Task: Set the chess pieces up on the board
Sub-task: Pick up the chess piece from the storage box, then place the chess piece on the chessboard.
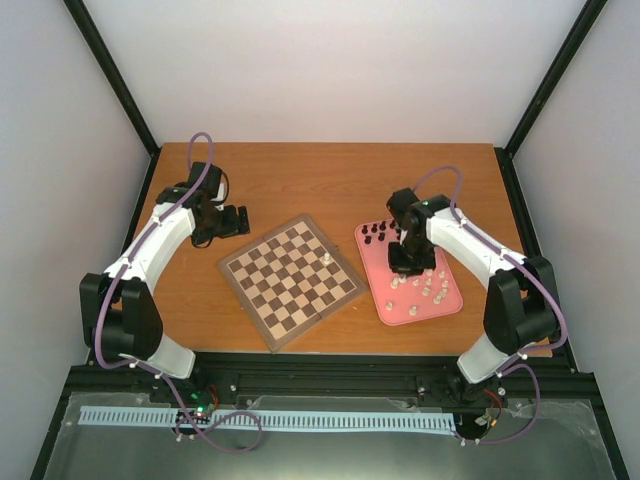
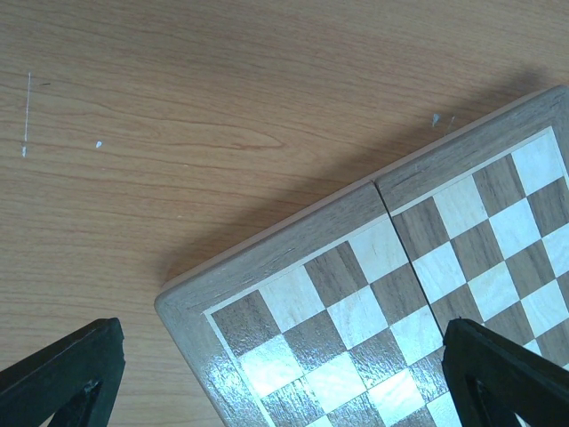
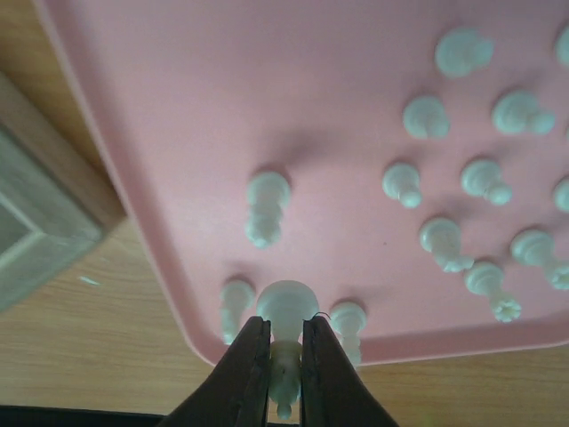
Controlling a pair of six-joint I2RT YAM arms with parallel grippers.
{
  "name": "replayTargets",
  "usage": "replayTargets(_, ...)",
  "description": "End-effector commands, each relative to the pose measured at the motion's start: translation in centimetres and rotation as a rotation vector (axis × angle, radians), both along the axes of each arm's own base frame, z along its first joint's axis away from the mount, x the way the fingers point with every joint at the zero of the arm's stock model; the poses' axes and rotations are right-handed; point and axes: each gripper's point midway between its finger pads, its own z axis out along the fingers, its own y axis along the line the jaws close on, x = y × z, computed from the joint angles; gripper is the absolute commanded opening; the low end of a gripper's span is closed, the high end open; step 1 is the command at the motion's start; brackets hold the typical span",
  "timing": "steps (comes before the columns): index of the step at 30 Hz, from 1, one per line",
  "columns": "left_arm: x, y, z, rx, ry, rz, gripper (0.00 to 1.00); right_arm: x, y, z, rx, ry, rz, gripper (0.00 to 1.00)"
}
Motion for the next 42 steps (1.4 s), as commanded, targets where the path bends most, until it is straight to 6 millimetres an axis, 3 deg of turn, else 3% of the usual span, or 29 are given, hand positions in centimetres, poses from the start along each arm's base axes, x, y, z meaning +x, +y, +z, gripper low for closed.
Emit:
replayTargets(1,0.6,-0.3,1.1,-0.007,-0.037,-0.012,1.0,1.4,1.2,3.5,0.039,-0.053,0.026,0.03)
replayTargets(5,0.6,-0.3,1.6,-0.007,-0.051,-0.013,1.0,3.0,4.3,5.1,0.076,-0.071,0.1,0.03)
replayTargets(11,0.6,-0.1,2.4,-0.003,-0.073,-0.013,1.0,3.4,9.6,4.9,0.086,-0.031,0.241,0.03)
replayTargets(21,0.7,0.0,3.2,0.001,-0.092,-0.013,1.0,5.7,14.0,3.3,0.095,-0.07,0.331,0.03)
replayTargets(29,0.5,0.1,3.3,0.007,-0.095,-0.011,1.0,5.9,15.9,0.9,0.093,-0.062,0.36,0.03)
replayTargets(42,0.6,0.0,3.0,0.002,-0.088,-0.012,1.0,6.5,16.9,-0.6,0.076,-0.072,0.359,0.03)
